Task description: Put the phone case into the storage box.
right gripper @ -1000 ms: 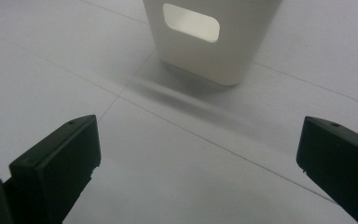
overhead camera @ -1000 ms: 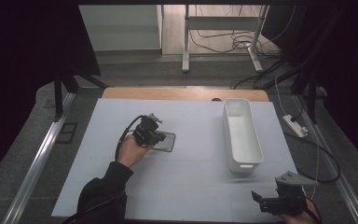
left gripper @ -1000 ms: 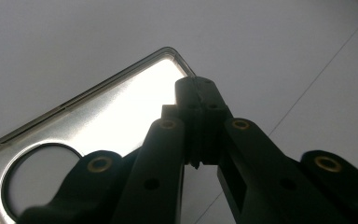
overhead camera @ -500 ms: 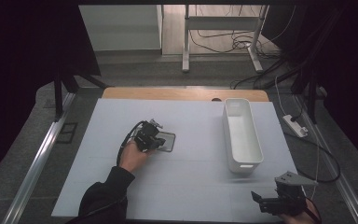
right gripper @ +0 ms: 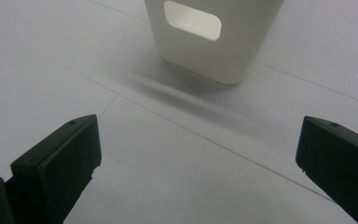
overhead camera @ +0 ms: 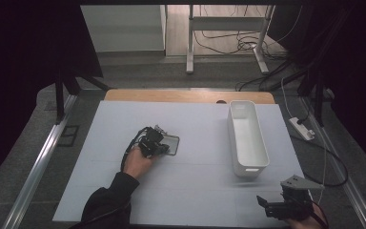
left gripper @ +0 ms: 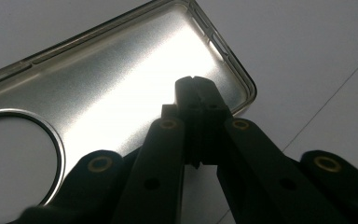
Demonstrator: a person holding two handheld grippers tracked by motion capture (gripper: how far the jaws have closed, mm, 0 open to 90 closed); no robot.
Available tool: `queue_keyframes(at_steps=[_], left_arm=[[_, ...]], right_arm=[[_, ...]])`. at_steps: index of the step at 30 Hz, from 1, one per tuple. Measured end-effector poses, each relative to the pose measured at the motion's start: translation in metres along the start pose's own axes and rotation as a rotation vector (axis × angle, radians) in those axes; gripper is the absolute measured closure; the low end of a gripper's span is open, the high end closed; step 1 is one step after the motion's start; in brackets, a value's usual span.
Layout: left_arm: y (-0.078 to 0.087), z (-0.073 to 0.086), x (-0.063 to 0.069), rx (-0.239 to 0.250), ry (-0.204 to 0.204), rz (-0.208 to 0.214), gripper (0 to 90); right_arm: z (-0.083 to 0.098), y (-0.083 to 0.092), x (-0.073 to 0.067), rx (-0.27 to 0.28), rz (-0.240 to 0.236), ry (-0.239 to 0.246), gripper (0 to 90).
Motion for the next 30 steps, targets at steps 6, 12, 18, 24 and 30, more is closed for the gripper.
queue_keyframes(at_steps=[6, 12, 18, 24, 30], left_arm=[[0.001, 0.002, 0.0, 0.002, 0.0, 0.003, 88.9], [0.005, 0.008, 0.002, 0.005, 0.001, 0.007, 88.9], [0.01, 0.016, 0.004, 0.004, 0.0, 0.015, 88.9], [0.016, 0.024, 0.005, 0.003, 0.0, 0.023, 88.9], [0.022, 0.034, 0.003, 0.006, 0.02, 0.027, 88.9]], right_arm=[[0.0, 0.0, 0.0, -0.001, 0.001, 0.0, 0.4], [0.0, 0.0, 0.0, -0.002, 0.001, 0.0, 0.5], [0.0, 0.0, 0.0, -0.001, 0.002, 0.001, 0.5], [0.0, 0.0, 0.0, -0.002, 0.002, 0.003, 0.5], [0.0, 0.0, 0.0, -0.001, 0.002, 0.002, 0.5]])
Point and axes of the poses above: each handheld gripper's, and its own axes: y roughly backward along the jaws, z roughly out of its underside, x roughly to its right, the point moved 5 cm from there along -y, roughly forward along the jaws, and after that the axes turned 5 degrees about x, right-handed, at the moved point
